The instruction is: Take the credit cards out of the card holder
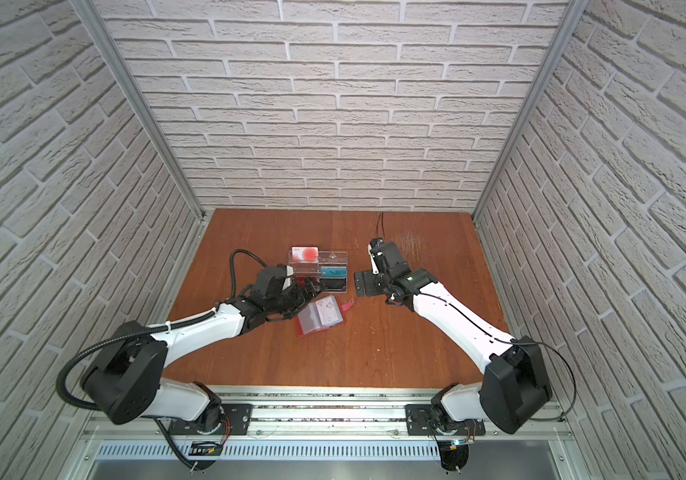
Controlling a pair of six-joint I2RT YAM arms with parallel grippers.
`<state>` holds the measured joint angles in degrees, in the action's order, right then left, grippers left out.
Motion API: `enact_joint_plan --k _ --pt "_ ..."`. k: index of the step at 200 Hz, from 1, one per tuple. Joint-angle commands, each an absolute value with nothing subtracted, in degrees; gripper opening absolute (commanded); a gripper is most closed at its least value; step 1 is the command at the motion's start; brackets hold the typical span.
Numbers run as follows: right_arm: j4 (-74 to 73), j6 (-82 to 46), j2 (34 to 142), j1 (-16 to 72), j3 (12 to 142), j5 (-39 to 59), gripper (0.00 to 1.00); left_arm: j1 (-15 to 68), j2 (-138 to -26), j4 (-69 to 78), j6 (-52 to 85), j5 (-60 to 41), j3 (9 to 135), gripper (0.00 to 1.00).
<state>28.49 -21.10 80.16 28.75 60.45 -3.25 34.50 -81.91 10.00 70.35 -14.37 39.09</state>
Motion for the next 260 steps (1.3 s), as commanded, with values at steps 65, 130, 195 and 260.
enact_joint_plan --k 65,130,195,260 --pt "11.05 -35.16 85.33 38.74 51.52 0.9 0.96 33.4 -83.23 28.18 79.86 -14.47 28.64 0.98" --pt "6.63 -35.51 92.94 38.77 52.62 0.42 0.71 33.17 -84.29 31.11 81.05 -16.65 28.12 0.98" --pt "3.89 -38.1 99.35 38.81 52.56 1.5 0.54 32.87 -83.67 29.37 78.64 -17.92 28.21 0.98" --pt "-0.65 -40.72 100.36 38.89 49.72 4.89 0.21 31.93 -83.2 31.34 79.35 -18.01 26.63 0.98"
